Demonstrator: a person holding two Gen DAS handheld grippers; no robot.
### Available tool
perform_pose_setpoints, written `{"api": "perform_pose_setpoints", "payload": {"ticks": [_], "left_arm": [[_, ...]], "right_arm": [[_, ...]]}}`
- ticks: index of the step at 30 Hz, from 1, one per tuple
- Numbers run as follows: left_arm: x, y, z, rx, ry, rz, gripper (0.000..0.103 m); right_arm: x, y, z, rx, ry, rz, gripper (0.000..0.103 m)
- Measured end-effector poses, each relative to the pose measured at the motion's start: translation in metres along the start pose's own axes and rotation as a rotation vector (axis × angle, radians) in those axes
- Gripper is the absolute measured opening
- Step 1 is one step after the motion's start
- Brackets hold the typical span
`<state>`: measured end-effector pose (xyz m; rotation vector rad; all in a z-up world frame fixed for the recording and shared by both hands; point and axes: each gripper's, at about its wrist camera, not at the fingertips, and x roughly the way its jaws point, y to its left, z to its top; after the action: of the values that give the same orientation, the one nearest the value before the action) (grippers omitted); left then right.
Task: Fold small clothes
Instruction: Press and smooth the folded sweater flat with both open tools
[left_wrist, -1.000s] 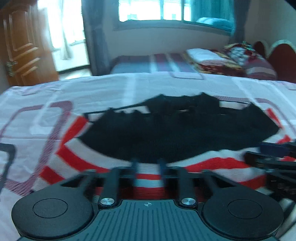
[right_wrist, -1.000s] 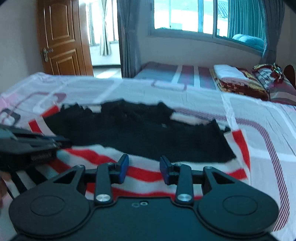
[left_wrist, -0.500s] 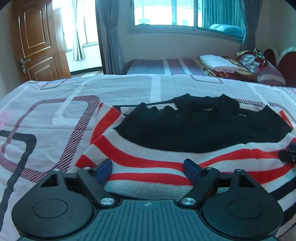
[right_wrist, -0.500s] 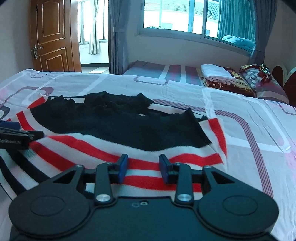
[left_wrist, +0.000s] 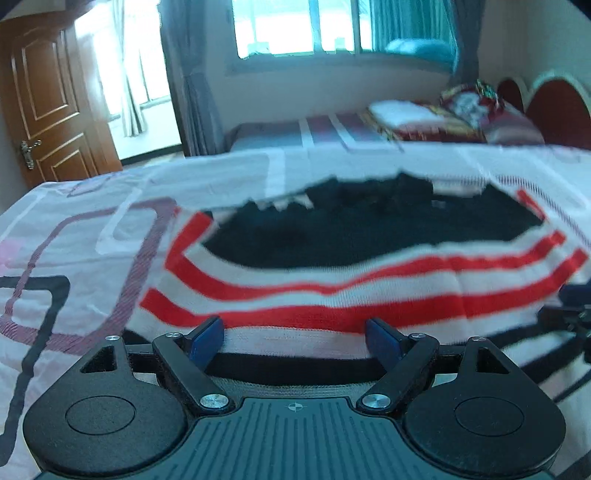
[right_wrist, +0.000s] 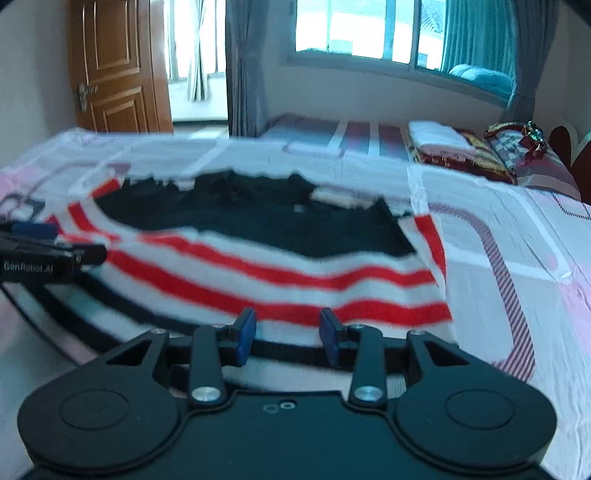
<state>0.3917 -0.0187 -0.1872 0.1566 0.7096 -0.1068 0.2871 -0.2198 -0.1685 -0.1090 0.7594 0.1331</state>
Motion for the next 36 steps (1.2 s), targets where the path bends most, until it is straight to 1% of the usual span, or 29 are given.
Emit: {"api": "perform_pose_setpoints", "payload": {"ticks": [2,4,7,11,13,15,17,19,23,25,27,31,33,36], "left_arm": [[-0.001,-0.003,-0.003,0.021,-0.008,0.006,0.085],[0.000,-0.002,0.000,0.014,0.008,-0.001,0.085],[0.004,0.001,0.004,-0.002,0.034,-0.012,0.085],[0.004,-0.002,0.003,0.017,0.037,-0.006,0.085],[0.004,-0.004,0.002,0.024,0.035,-0.004,0.085],[0.003,-0.005,0.002,0.038,0.036,0.000,0.086],[0.001,-0.007,0.002,0.055,0.041,0.004,0.087],[0.000,-0.007,0.003,0.069,0.047,0.002,0.087],[-0.010,-0.002,0.005,0.067,0.056,-0.010,0.087],[-0.024,0.003,0.004,0.058,0.034,-0.025,0.087],[-0.038,0.008,0.000,0.047,0.001,-0.025,0.087],[-0.047,0.020,-0.006,0.008,-0.013,0.001,0.087],[-0.043,0.023,-0.010,-0.010,-0.005,0.016,0.087],[-0.030,0.029,-0.022,-0.035,0.041,0.039,0.087]], "right_arm": [[0.002,-0.002,-0.006,-0.026,0.030,-0.001,0.037],[-0.002,-0.007,-0.008,-0.064,0.050,0.011,0.037],[-0.006,-0.013,-0.005,-0.144,0.118,0.015,0.037],[-0.010,-0.022,-0.010,-0.271,0.215,-0.012,0.040],[-0.014,-0.030,-0.013,-0.258,0.225,-0.011,0.040],[-0.017,-0.036,-0.017,-0.231,0.214,-0.026,0.039],[-0.019,-0.038,-0.024,-0.250,0.193,-0.057,0.039],[-0.021,-0.044,-0.027,-0.250,0.183,-0.067,0.039],[-0.028,-0.052,-0.027,-0.234,0.198,-0.086,0.041],[-0.033,-0.053,-0.026,-0.225,0.198,-0.094,0.040],[-0.044,-0.052,-0.021,-0.181,0.163,-0.071,0.040],[-0.063,-0.036,-0.005,-0.114,0.051,-0.012,0.041],[-0.062,-0.020,0.000,-0.091,0.018,0.040,0.041],[-0.046,0.004,0.005,-0.048,0.009,0.110,0.041]]}}
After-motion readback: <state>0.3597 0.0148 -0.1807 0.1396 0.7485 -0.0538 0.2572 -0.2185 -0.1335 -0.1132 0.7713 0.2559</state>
